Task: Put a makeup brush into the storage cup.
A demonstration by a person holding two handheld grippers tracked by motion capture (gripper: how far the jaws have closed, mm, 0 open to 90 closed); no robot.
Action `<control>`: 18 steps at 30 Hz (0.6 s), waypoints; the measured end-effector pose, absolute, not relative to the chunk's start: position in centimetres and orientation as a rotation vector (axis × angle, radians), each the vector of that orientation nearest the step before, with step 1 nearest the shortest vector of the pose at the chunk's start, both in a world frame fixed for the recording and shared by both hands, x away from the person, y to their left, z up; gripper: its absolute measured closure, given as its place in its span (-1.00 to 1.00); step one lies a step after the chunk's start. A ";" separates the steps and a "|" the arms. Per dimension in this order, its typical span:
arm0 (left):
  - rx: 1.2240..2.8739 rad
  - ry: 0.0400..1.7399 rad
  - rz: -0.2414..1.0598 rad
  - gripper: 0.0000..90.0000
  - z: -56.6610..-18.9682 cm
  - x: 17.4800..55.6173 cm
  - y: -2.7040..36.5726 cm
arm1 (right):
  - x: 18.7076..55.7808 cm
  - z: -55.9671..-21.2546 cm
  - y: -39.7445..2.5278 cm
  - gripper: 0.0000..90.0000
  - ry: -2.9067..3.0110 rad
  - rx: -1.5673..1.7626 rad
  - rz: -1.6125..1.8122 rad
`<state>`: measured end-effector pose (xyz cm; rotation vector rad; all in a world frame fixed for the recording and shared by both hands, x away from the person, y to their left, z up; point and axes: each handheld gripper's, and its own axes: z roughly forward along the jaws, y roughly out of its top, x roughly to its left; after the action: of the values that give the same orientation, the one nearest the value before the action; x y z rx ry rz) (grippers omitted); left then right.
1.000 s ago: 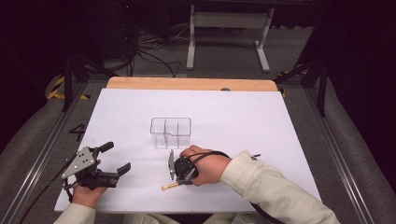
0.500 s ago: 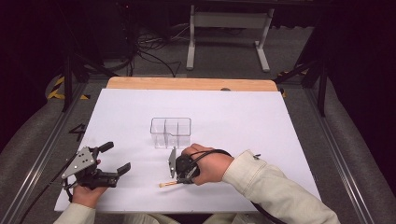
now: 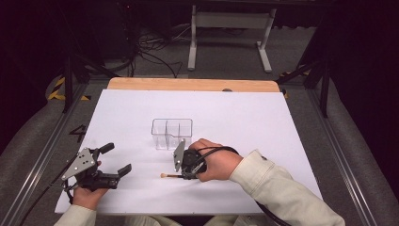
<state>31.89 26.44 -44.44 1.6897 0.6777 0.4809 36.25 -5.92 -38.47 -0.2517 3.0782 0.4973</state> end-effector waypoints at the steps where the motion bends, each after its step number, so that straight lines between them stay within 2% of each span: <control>1: 1.690 0.677 0.482 -0.99 -44.4 31.9 26.4 | 36.3 -38.4 -6.0 0.86 3.080 -0.248 0.507; 18: 1.690 0.676 0.482 -0.99 -44.4 31.9 26.4 | 36.4 -37.2 -6.8 0.87 3.063 -0.169 0.642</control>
<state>31.89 26.42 -44.42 1.6897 0.6760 0.4820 36.38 -6.81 -37.21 -0.1694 3.0634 0.6418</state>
